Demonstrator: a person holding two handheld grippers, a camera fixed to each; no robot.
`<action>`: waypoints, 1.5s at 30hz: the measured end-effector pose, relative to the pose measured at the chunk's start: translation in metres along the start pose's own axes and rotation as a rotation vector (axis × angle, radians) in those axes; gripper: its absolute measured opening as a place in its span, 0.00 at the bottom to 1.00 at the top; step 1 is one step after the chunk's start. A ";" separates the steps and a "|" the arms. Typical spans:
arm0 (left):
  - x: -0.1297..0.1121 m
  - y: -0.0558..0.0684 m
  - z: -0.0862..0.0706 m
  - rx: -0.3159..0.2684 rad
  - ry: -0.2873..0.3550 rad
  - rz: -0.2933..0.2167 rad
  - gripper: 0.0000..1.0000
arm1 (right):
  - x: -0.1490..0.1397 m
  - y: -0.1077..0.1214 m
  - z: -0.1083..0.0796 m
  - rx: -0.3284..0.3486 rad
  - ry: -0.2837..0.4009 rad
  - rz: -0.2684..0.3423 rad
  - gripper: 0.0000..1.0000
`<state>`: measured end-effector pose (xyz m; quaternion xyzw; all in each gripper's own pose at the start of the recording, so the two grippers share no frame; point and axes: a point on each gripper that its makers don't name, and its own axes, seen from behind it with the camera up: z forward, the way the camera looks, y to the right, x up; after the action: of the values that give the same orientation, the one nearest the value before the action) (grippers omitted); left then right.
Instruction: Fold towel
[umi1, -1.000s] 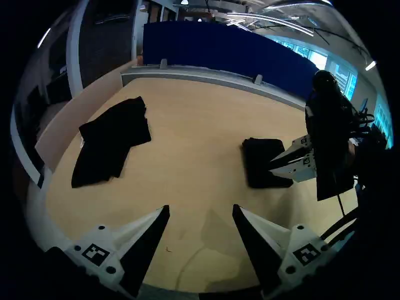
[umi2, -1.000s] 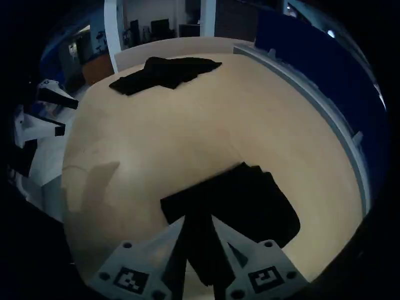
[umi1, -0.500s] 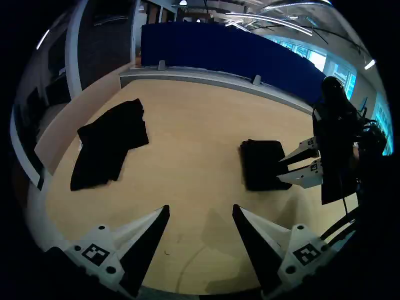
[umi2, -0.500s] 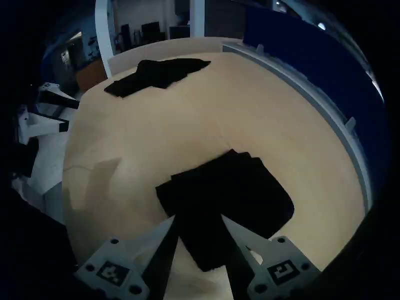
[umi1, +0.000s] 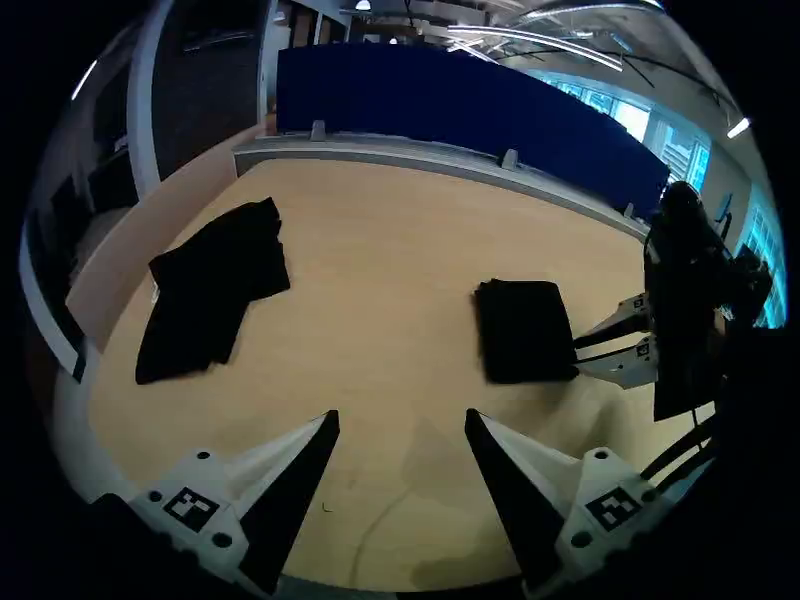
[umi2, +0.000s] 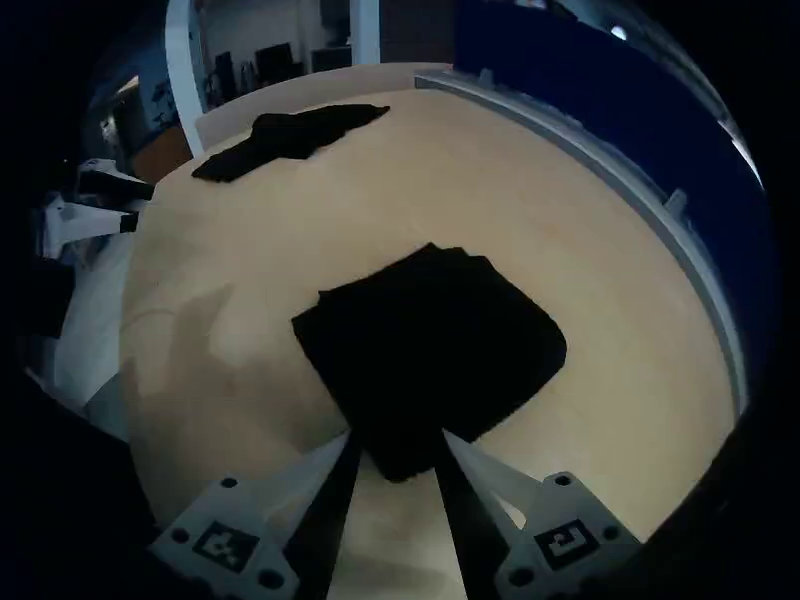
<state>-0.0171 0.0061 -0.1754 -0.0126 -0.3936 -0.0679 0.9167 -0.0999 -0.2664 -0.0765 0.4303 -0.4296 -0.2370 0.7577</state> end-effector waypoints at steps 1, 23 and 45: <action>0.000 0.001 0.000 -0.001 -0.001 0.001 0.93 | -0.003 0.001 -0.001 -0.002 -0.003 0.004 0.51; -0.002 0.008 0.008 -0.012 -0.009 0.006 0.93 | -0.033 0.000 0.003 -0.014 -0.042 0.033 0.51; -0.002 0.007 0.006 -0.012 -0.013 0.012 0.93 | -0.031 -0.002 0.006 -0.023 -0.016 0.069 0.03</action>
<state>-0.0225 0.0141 -0.1725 -0.0211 -0.3988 -0.0646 0.9145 -0.1214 -0.2473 -0.0901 0.4047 -0.4475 -0.2191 0.7667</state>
